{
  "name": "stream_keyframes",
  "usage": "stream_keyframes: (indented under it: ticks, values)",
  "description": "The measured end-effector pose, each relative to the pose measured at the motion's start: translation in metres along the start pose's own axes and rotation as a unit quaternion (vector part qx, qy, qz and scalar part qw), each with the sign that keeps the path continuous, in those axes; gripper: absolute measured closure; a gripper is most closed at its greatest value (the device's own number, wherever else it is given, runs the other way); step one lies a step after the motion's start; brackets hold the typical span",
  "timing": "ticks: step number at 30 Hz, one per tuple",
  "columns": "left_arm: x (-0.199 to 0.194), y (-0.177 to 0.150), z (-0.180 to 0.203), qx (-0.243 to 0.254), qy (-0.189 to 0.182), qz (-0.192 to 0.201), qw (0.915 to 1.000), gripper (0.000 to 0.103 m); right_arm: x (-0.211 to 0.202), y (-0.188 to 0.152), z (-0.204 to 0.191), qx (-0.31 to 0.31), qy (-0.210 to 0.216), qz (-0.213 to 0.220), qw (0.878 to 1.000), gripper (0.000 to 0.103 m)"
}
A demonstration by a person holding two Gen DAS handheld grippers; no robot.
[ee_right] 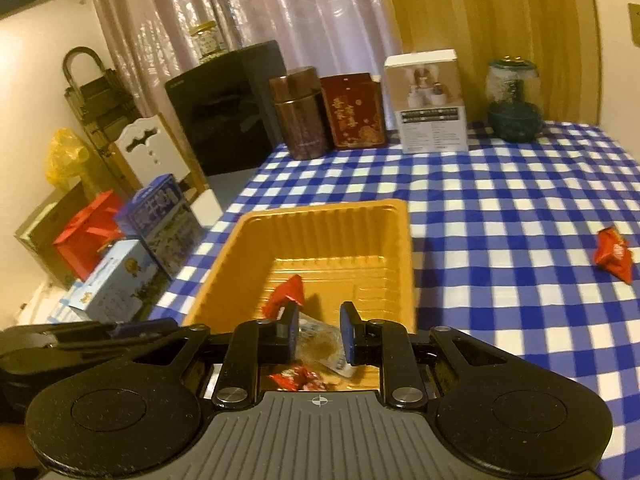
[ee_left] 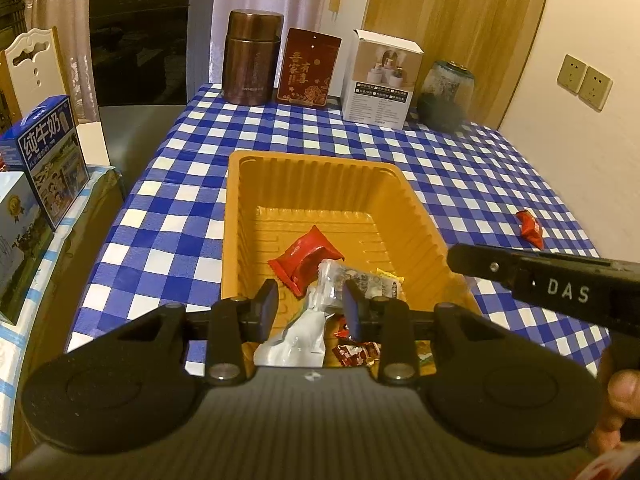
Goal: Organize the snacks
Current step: 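Move both open tools away from the tray toward the red candies on the cloth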
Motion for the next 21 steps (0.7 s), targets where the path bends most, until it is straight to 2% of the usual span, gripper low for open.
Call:
stream_keyframes:
  ticks: [2, 3, 5, 12, 21]
  values:
    - [0.000, -0.001, -0.002, -0.002, 0.001, 0.000, 1.0000, 0.072, 0.002, 0.002, 0.000, 0.005, 0.013, 0.000, 1.000, 0.079]
    - [0.000, -0.001, -0.003, -0.003, 0.001, -0.001, 1.0000, 0.072, 0.003, 0.002, 0.002, 0.010, 0.016, 0.000, 1.000, 0.066]
    - [-0.001, -0.002, -0.005, -0.006, 0.002, 0.000, 1.0000, 0.072, 0.001, 0.002, 0.009, 0.025, 0.013, 0.005, 1.000, 0.048]
    - [-0.005, -0.007, -0.003, -0.009, 0.000, -0.001, 1.0000, 0.071, -0.013, -0.010, 0.037, 0.065, -0.008, 0.007, 0.998, 0.047]
    - [-0.016, -0.018, 0.019, -0.004, -0.011, -0.002, 0.9999, 0.067, -0.045, -0.040, 0.056, 0.093, -0.030, 0.010, 0.995, 0.047]
Point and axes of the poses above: each gripper's, at about its wrist camera, not at the fingertips, and x roughly the way its jaws point, z to its right, y to its top, the point moved 9 cm from there along x, roughly the way its jaws point, and after that the axes turned 15 degrees about -z, right-handed, at the moved point
